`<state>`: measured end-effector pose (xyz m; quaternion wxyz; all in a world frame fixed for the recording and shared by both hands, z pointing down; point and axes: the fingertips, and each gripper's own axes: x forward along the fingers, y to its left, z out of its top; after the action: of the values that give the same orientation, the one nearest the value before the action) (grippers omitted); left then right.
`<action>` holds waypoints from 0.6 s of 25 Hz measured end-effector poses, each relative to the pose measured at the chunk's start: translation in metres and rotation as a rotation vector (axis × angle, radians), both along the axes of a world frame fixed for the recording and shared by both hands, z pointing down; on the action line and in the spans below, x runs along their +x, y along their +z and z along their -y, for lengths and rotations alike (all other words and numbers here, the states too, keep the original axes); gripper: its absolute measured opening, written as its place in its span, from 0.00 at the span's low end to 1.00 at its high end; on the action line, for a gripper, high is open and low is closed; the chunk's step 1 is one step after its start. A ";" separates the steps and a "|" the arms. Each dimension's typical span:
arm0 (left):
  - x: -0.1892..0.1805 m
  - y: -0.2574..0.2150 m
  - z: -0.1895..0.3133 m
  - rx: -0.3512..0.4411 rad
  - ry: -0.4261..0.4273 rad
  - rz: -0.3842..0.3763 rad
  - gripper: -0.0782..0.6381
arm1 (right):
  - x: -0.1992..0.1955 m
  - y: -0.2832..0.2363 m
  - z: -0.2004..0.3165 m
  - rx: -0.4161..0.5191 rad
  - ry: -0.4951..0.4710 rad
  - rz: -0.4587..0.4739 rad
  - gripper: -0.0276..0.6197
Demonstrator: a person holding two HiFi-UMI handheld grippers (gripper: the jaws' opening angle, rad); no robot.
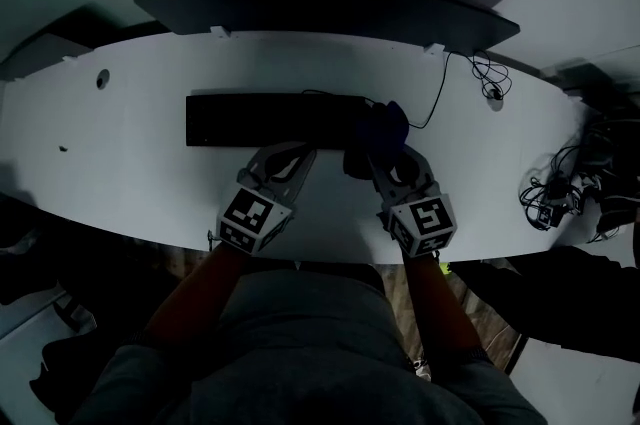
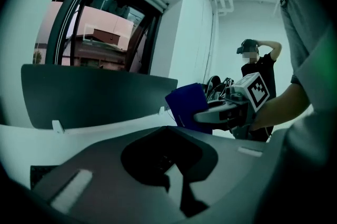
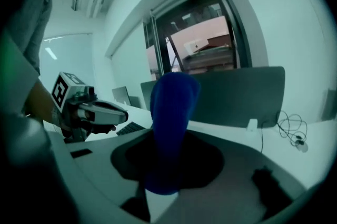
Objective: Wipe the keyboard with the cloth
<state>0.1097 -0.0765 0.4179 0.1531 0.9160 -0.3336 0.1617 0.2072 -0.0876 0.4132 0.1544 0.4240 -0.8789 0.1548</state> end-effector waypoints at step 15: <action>-0.108 -0.135 -0.040 0.142 0.026 -0.085 0.12 | -0.127 -0.145 -0.041 0.233 -0.138 0.076 0.23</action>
<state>0.0016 -0.0363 0.2832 0.0998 0.9349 -0.3255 0.1006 0.0800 -0.0466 0.2679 0.0809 0.3714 -0.9232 0.0567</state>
